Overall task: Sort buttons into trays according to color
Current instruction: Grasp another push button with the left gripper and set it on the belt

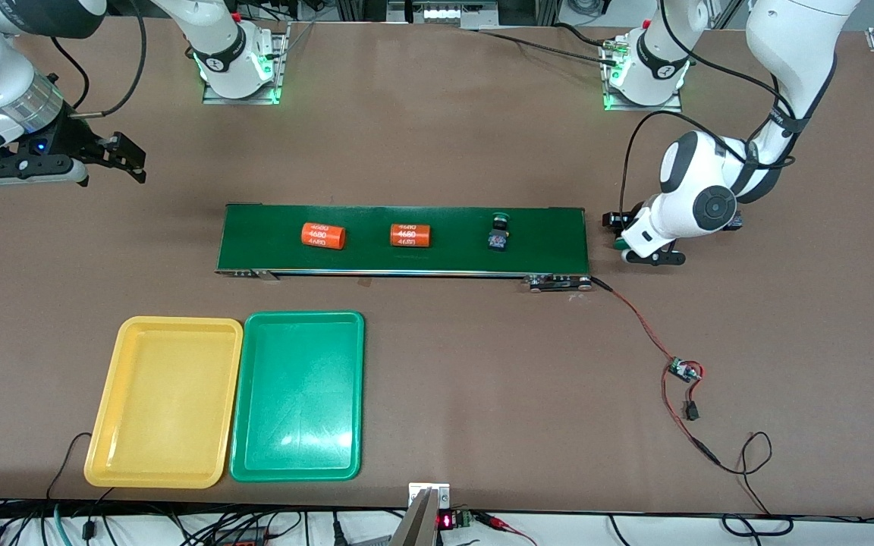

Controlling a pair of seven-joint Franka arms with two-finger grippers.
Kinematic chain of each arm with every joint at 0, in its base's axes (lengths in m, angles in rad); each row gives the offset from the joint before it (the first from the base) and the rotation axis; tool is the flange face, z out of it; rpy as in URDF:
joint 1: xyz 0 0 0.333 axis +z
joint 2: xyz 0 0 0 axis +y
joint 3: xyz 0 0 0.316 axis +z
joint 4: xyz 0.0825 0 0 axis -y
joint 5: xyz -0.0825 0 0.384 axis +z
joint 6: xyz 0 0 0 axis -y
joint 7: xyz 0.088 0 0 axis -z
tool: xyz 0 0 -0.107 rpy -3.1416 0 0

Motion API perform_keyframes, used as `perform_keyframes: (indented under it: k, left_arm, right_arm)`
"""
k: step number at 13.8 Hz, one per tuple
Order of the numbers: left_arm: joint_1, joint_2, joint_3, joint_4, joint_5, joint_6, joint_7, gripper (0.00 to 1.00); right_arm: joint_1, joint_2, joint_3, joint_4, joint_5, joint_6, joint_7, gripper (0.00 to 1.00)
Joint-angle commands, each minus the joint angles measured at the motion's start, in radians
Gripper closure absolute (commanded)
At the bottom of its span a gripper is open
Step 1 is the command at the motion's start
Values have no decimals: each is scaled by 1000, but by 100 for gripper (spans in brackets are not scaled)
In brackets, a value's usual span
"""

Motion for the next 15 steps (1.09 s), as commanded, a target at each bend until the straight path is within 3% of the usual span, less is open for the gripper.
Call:
perform_keyframes:
  k: [1,3,6,8,10,15]
  left_arm:
    - [0,-11,-3,-10,17,-2,78,77]
    - [3,-32,-3,-1,15,-2,143,98]
    - [1,-95,-3,59,15,-29,140,100]
    - [-2,-107,-6,170,15,-142,138,100]
    - [-69,-94,-6,273,12,-230,132,100]
    - [-198,-51,-12,284,1,-230,-139,100]
  right_arm:
    - [-9,-18,6,-19,4,23,-4,0]
    - [-9,-17,6,-19,4,32,-2,0]
    - [-7,-5,6,-17,4,38,-10,0]
    - [-7,-5,4,-17,4,38,-12,0]
    - [-7,-5,6,-17,4,32,-15,0]
    - [-4,-3,6,-17,4,26,-21,0]
